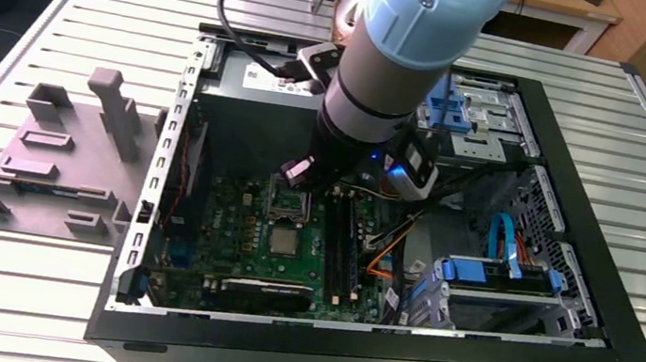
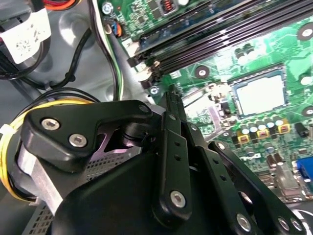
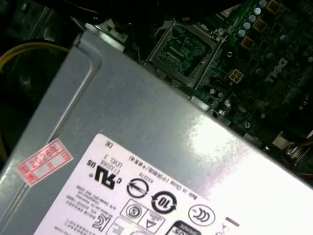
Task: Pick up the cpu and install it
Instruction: 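Close the cpu cover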
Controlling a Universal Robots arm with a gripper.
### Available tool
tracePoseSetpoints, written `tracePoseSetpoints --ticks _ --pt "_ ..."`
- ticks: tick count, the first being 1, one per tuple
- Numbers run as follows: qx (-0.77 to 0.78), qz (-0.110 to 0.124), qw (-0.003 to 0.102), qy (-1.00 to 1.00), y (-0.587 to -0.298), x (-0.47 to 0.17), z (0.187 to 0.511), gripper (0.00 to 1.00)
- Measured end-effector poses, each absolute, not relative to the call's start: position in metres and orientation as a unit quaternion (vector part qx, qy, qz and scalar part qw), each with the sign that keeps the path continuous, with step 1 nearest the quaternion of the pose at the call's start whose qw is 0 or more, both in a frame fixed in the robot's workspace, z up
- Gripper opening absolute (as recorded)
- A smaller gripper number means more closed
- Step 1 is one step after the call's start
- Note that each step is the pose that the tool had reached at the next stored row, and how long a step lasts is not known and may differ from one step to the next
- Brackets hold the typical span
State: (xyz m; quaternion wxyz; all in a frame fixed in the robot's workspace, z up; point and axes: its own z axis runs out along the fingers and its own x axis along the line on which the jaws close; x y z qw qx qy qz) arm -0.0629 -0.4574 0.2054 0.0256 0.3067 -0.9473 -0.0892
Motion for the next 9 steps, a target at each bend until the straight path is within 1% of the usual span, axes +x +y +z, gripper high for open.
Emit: tracePoseSetpoints --ticks 9 --pt "0.309 -0.091 0.025 -0.946 -0.4546 -0.0630 0.2013 0.11"
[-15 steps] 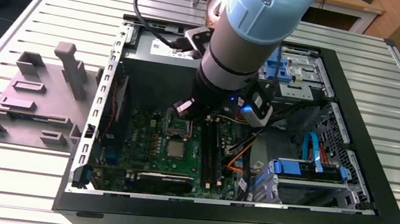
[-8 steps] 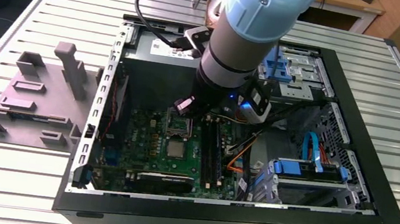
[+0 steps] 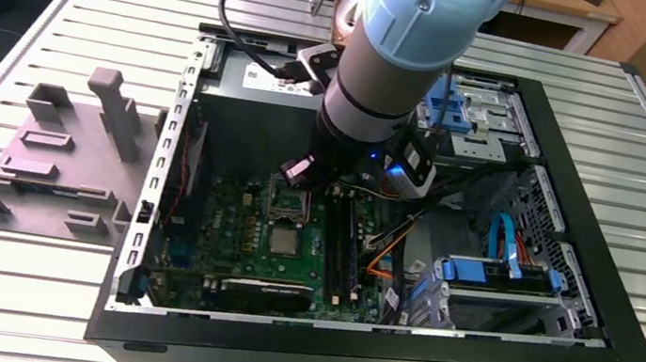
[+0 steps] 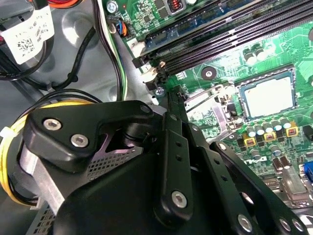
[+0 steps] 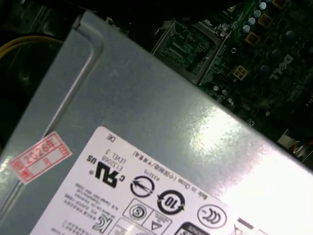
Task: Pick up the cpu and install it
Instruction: 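Close the cpu cover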
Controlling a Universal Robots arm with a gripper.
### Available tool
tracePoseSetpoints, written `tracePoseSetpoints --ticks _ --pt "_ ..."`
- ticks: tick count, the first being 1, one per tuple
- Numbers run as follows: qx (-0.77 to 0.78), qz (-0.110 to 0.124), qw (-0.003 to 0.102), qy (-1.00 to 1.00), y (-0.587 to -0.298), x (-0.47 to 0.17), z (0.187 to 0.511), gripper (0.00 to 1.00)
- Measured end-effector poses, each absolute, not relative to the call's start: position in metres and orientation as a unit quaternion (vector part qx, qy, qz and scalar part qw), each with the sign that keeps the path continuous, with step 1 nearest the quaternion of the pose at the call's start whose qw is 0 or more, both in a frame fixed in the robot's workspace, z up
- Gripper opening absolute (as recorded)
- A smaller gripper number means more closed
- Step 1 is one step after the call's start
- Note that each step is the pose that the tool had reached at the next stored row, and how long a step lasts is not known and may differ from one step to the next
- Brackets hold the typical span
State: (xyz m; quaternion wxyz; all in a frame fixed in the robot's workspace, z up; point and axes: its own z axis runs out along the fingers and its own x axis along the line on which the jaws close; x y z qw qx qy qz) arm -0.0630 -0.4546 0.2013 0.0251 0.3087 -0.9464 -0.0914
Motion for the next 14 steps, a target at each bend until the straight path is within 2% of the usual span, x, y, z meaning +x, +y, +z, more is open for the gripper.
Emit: tracePoseSetpoints --ticks 5,14 --pt "0.309 -0.100 0.022 -0.945 -0.4551 -0.0629 0.2046 0.11" --pt "0.310 -0.100 0.022 -0.945 -0.4565 -0.0628 0.2047 0.11"
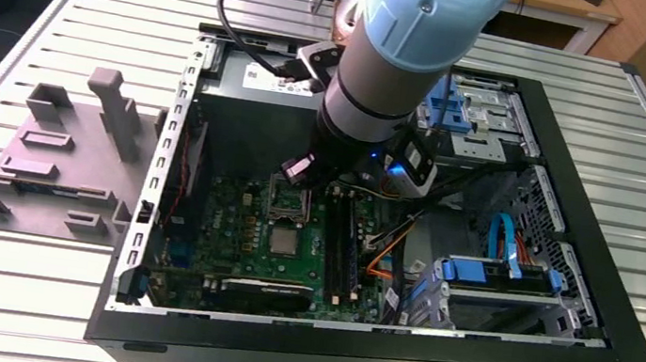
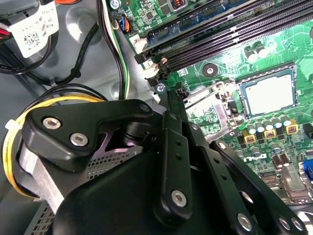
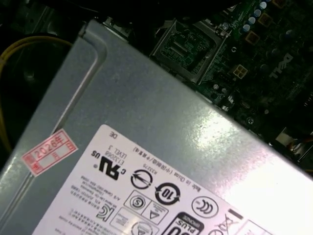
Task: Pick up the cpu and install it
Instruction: 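Close the cpu cover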
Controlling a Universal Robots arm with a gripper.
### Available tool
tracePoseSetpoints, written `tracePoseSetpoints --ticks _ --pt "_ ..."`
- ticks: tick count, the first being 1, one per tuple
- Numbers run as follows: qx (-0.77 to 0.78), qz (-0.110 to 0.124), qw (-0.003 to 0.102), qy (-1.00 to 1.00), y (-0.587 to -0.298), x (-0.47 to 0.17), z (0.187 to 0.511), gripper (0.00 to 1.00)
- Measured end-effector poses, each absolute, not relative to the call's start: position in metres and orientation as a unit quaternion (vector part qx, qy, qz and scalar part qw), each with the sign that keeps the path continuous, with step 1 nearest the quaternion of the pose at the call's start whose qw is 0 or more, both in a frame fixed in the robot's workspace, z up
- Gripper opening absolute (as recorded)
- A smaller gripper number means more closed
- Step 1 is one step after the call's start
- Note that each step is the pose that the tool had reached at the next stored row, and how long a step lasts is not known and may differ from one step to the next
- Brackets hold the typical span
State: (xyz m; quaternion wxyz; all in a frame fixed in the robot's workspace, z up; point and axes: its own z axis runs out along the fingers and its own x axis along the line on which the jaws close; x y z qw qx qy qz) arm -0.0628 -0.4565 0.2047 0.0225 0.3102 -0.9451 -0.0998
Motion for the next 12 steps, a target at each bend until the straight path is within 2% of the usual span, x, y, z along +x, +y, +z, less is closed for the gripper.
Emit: tracePoseSetpoints --ticks 12 --pt "0.312 -0.100 0.022 -0.945 -0.4566 -0.0630 0.2026 0.11"
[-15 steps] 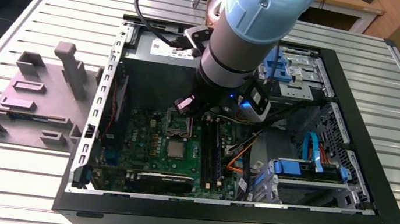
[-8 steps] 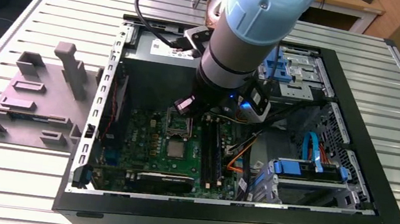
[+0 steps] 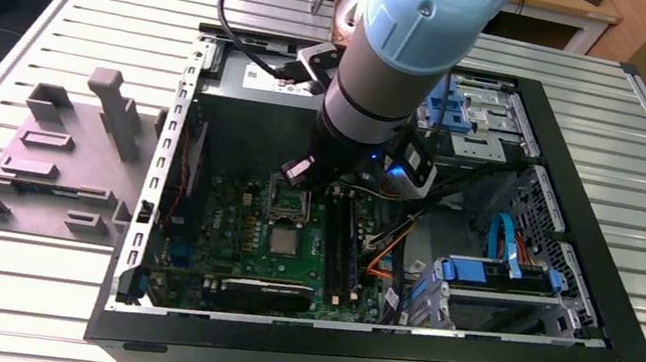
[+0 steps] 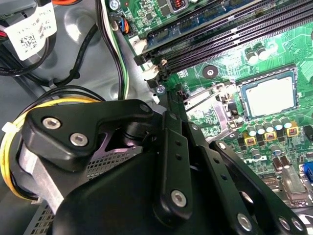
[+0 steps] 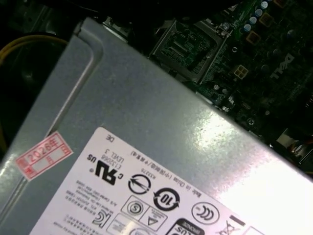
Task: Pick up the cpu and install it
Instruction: 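Close the cpu cover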
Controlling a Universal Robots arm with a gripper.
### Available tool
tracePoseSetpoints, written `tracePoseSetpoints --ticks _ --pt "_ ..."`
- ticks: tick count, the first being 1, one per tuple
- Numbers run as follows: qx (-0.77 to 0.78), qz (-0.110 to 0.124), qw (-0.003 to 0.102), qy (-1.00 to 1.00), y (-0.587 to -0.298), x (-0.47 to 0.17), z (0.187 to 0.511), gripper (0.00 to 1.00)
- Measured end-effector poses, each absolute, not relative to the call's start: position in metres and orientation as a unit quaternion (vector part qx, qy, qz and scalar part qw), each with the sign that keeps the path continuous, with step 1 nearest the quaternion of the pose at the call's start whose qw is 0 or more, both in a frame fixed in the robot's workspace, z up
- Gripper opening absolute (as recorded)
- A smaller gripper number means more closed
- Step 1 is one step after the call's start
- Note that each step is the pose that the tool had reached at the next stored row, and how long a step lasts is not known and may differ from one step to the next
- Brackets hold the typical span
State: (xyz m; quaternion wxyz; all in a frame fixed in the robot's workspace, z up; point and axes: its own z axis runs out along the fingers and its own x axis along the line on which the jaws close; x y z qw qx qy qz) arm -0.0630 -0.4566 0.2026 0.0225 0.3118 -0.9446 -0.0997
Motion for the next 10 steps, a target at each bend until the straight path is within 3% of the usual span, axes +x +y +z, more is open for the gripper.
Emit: tracePoseSetpoints --ticks 10 --pt "0.319 -0.099 0.021 -0.942 -0.4602 -0.0646 0.2076 0.11"
